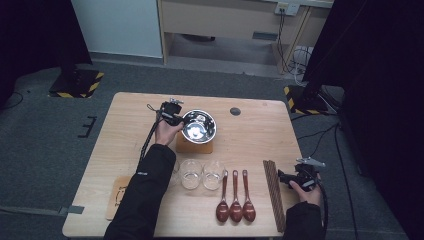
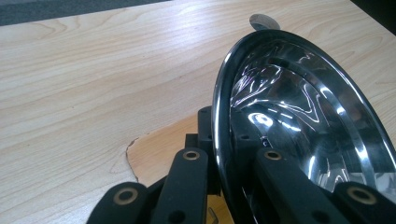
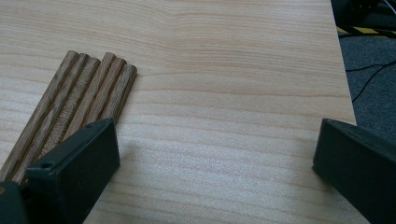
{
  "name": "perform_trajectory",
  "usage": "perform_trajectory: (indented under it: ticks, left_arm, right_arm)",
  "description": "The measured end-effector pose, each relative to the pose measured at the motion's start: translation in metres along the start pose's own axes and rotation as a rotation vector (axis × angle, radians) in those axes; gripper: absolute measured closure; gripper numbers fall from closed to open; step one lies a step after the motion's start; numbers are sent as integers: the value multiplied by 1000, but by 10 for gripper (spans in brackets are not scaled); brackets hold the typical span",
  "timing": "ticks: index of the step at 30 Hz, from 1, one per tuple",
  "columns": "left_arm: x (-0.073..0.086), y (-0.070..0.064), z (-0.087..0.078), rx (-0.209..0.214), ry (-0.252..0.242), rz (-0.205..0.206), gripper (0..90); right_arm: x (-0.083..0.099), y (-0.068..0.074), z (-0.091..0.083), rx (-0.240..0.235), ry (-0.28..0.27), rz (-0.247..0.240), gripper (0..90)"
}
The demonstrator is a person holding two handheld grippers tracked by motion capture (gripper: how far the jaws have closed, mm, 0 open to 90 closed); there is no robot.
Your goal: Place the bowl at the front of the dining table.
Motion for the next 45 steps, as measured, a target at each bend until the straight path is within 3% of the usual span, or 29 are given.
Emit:
perform_trajectory:
  ticks: [16,33,38,45]
  left_arm:
    - [21,14,11,-12,36,-34,855]
    - [28,12,23,-15,57,-47,853]
    - [31,13,24,-8,66,-65,814]
    - [34,12,22,-2,88,-52,733]
  right_arm:
    - [0,0,0,1,0,0,5]
    - [0,0,0,1,0,0,5]
    - [0,0,0,1,0,0,5]
    - [0,0,0,1,0,0,5]
Point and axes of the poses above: each handheld gripper's, and its own axes: z roughly forward along the jaws, x roughly out of its underside, y roughly to its left, the point moved 10 cm from there along z, roughly forward along the jaws, and after that the axes turned 8 degrees about z, right-handed, at the moved point
